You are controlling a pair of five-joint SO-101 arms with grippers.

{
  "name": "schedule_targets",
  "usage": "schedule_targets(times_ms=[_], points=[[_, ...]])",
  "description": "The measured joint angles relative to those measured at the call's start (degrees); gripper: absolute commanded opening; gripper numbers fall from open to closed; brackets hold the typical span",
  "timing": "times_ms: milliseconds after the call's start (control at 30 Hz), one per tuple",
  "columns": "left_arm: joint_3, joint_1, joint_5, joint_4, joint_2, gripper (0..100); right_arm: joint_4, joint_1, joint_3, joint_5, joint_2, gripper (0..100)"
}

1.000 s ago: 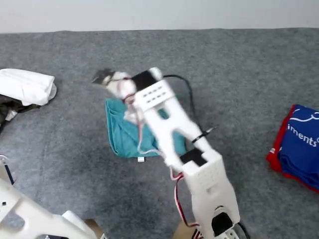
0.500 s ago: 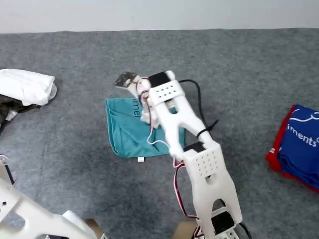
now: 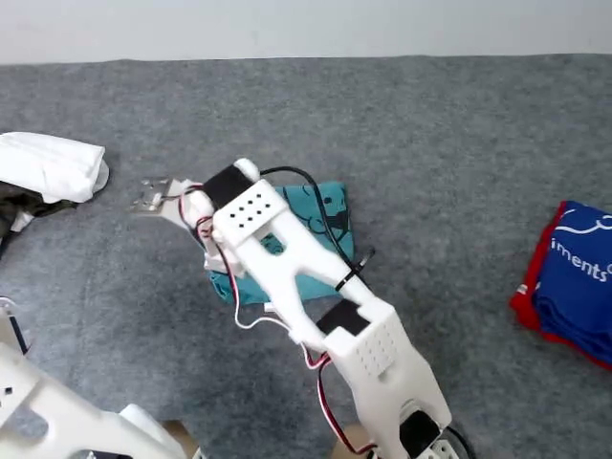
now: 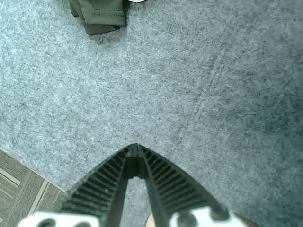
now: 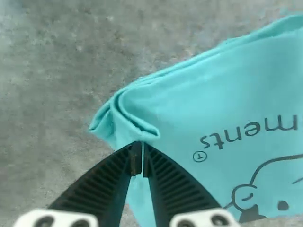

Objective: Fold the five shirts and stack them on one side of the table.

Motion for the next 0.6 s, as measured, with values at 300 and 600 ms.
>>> schedule_targets(times_ms=[300, 600], points=[[0.0, 0.0, 0.0, 0.0, 0.0, 0, 0.4, 3.1, 0.0, 0.0, -3.5, 0.9], [0.0, 0.0, 0.0, 0.0, 0.0, 0, 0.9, 4.1, 0.0, 0.0, 2.1, 0.9]])
